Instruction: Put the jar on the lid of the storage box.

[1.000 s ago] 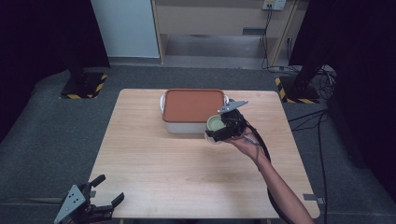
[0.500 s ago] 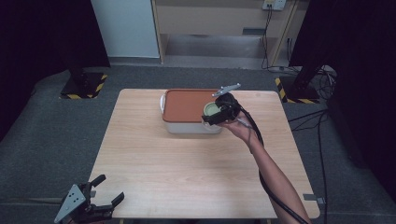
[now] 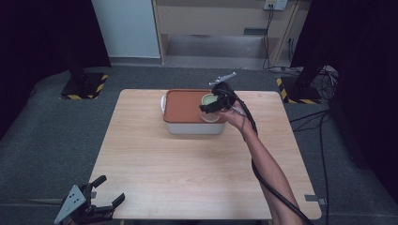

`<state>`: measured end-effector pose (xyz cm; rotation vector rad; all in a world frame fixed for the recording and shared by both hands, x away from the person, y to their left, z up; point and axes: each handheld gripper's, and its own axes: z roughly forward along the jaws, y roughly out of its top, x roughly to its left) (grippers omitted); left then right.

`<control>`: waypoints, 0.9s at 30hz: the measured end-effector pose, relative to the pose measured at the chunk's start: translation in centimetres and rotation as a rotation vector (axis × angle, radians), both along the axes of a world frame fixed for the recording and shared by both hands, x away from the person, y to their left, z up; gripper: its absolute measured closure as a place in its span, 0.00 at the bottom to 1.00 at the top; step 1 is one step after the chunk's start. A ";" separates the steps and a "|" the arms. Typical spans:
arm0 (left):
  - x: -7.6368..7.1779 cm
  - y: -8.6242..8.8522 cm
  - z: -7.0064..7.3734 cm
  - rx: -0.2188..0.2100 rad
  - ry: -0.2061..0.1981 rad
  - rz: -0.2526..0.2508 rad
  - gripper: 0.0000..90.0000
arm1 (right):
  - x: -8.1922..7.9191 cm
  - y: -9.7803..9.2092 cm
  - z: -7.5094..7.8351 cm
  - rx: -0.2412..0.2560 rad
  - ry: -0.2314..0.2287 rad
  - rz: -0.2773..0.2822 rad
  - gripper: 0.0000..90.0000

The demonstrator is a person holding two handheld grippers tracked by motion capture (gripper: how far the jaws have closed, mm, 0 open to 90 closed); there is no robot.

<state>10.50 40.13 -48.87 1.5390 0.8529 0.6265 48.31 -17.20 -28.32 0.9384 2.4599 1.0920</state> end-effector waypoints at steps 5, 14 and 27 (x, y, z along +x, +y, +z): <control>0.0 0.0 0.0 -0.001 0.000 0.000 0.02 | 1.4 0.8 -0.2 -0.009 0.018 -0.027 0.13; 0.0 0.0 0.0 -0.005 0.001 0.000 0.02 | 2.8 1.9 -0.4 -0.028 0.033 -0.051 0.13; 0.0 0.1 -0.1 -0.007 -0.002 -0.003 0.02 | 3.5 2.7 -0.8 -0.048 0.034 -0.062 0.13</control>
